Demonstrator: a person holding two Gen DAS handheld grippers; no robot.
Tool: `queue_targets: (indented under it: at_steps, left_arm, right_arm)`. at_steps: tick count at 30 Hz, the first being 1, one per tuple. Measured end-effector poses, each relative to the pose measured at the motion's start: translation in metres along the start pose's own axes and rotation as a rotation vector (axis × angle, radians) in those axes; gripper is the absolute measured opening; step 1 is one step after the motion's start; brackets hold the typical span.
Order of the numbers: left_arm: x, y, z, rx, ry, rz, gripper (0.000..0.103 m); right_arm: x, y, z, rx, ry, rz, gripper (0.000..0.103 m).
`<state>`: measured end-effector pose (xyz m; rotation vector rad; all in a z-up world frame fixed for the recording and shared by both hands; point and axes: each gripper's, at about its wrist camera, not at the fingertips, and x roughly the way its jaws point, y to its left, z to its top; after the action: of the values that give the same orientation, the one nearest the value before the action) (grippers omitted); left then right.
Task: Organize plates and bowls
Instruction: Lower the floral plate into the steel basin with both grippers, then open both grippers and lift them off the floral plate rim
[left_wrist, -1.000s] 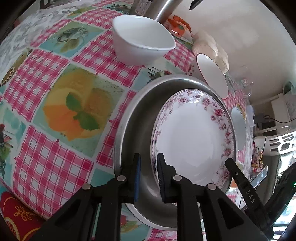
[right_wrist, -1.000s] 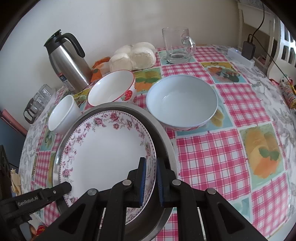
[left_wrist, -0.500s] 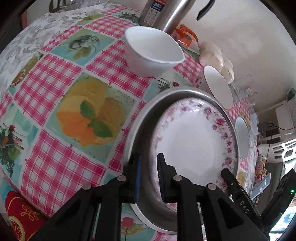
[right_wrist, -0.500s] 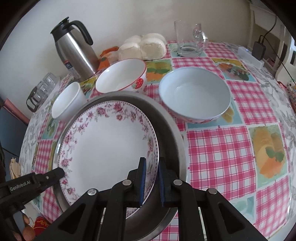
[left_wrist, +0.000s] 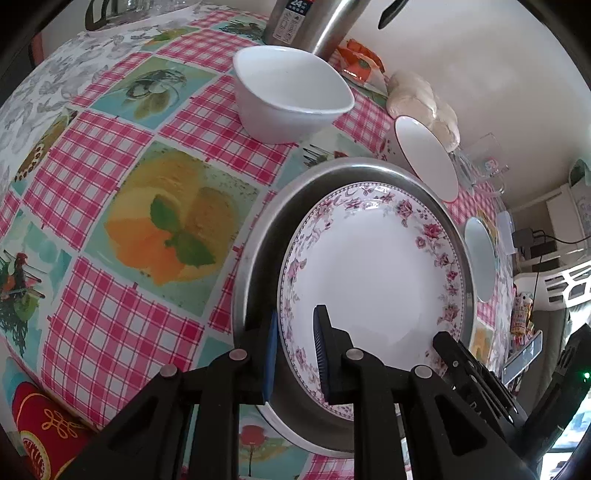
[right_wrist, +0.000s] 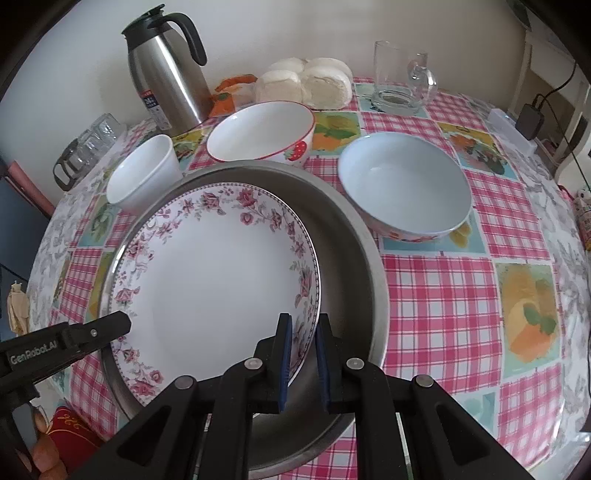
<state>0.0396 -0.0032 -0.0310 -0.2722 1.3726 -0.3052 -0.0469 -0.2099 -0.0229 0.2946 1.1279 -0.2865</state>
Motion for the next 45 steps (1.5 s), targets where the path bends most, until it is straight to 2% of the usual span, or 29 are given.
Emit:
queue_targets:
  at_steps: [11,13,20,23,37,41,45]
  left_arm:
    - [0.0,-0.002,-0.003,-0.002,0.006,-0.015,0.018]
    - [0.001,-0.001,-0.001,-0.013,0.006,-0.017,0.02]
    - [-0.002,0.011,0.004,-0.072,-0.03,-0.008,0.021]
    - [-0.002,0.011,0.004,-0.067,-0.033,-0.004,0.021]
    - [-0.017,0.005,0.01,-0.036,-0.123,0.03,0.021]
    - [-0.032,0.0,0.01,-0.009,-0.185,-0.003,0.021]
    - [-0.039,-0.001,0.012,-0.003,-0.225,0.024,0.021]
  right_arm:
    - [0.0,-0.003,-0.001,0.029,0.003,-0.009,0.015]
    - [-0.001,-0.004,-0.001,0.037,-0.005,-0.007,0.014]
    - [-0.005,-0.009,0.0,0.068,-0.029,-0.003,0.014]
    - [-0.006,-0.011,0.0,0.085,-0.034,0.01,0.014]
    - [-0.006,-0.017,0.001,0.121,-0.046,0.036,0.015]
    - [-0.012,-0.022,0.001,0.151,-0.079,0.043,0.016]
    - [-0.024,-0.025,0.003,0.168,-0.141,0.018,0.016]
